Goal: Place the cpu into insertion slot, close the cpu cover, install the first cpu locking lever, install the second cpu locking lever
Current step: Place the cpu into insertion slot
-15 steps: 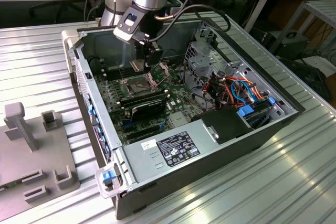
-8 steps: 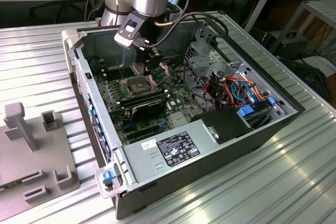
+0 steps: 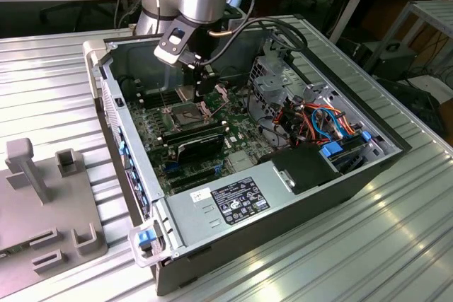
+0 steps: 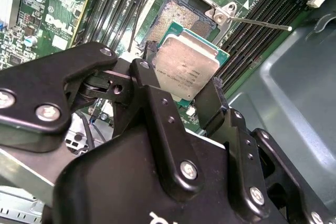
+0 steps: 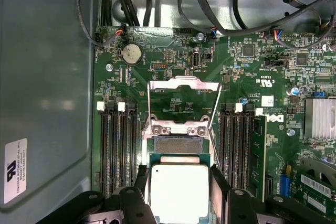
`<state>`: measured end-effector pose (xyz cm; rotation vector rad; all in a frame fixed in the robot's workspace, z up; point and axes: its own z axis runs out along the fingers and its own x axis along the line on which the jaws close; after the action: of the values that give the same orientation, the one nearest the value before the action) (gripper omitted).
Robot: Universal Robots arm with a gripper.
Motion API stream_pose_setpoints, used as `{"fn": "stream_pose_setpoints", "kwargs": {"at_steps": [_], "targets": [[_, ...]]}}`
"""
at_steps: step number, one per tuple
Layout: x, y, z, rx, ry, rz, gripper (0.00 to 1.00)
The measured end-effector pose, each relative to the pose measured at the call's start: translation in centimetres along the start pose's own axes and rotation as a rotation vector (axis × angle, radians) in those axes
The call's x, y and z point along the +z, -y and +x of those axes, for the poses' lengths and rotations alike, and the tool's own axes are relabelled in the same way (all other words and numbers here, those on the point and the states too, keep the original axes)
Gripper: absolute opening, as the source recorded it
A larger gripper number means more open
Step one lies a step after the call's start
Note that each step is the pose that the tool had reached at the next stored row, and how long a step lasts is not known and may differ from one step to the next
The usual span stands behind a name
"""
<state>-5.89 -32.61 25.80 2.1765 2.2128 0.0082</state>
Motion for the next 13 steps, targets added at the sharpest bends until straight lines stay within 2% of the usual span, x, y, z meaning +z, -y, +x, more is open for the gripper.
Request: {"fn": "stream_pose_setpoints", "kwargs": {"at_steps": [4,9,13], "targets": [[0.37,0.01,0.00,0.000,0.0002,0.0001,0.55],[1.33,0.04,0.03,0.000,0.0003,0.0003,0.55],[1.84,0.06,0.04,0.000,0.0002,0.0003,0.55]]}}
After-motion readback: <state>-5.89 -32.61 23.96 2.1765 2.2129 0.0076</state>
